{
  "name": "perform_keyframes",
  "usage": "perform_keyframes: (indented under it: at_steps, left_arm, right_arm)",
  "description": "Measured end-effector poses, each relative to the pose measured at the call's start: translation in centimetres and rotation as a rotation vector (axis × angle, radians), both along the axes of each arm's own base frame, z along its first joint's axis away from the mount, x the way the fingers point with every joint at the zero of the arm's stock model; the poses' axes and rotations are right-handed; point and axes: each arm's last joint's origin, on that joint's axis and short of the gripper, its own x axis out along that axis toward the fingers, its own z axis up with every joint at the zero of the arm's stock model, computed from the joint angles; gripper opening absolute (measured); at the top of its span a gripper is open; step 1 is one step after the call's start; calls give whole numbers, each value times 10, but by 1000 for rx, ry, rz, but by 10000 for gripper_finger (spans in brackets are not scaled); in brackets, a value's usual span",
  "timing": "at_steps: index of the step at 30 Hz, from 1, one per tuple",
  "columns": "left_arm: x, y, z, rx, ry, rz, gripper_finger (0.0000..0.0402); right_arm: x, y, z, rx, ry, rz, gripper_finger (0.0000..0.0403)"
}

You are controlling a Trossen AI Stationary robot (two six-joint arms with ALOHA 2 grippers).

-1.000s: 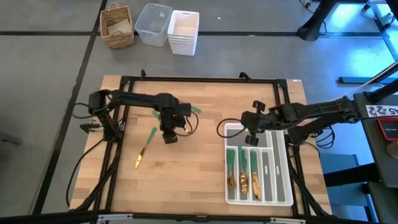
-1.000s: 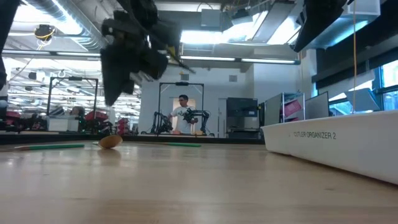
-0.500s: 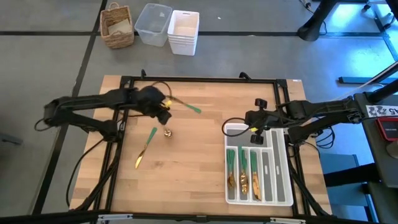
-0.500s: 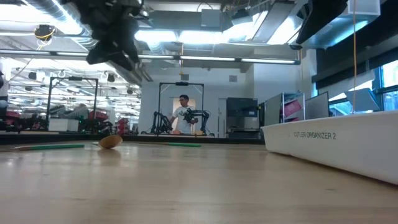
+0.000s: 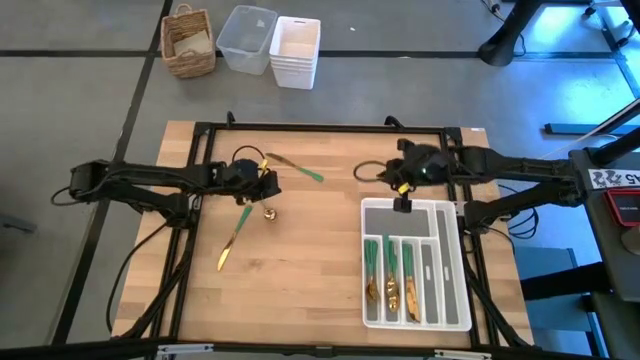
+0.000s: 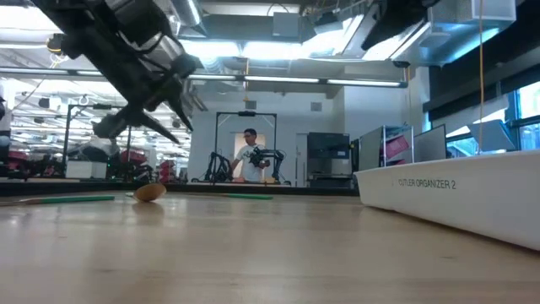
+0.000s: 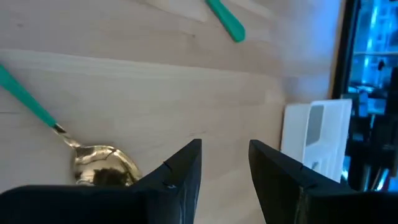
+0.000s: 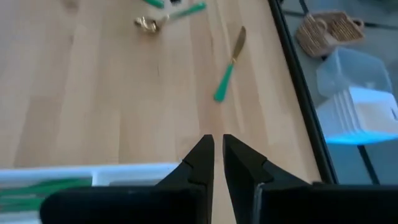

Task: Sort silverware
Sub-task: Put the green spoon in the white silverware tray

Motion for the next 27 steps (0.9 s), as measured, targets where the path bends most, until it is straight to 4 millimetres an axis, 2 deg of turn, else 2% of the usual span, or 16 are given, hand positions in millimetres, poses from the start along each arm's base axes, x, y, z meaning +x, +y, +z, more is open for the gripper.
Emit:
perform_keyframes:
  at_steps: [6, 10, 15, 20, 27]
  left_arm:
    - [21, 6, -6, 63, -84, 10, 127]
    - [32, 11, -10, 125, -120, 82, 127]
    - [32, 14, -18, 9, -122, 242, 127]
    - [35, 11, -24, -47, -122, 282, 127]
    - [31, -1, -35, -116, -22, 292, 127]
  right_arm:
    - [2, -26, 6, 61, -86, 116, 37]
    - [0, -43, 10, 102, -149, 151, 37]
    - [-6, -63, 10, 107, -166, 83, 37]
    - [-11, -75, 10, 97, -167, 31, 37]
    - [-16, -84, 9, 93, -153, -3, 37]
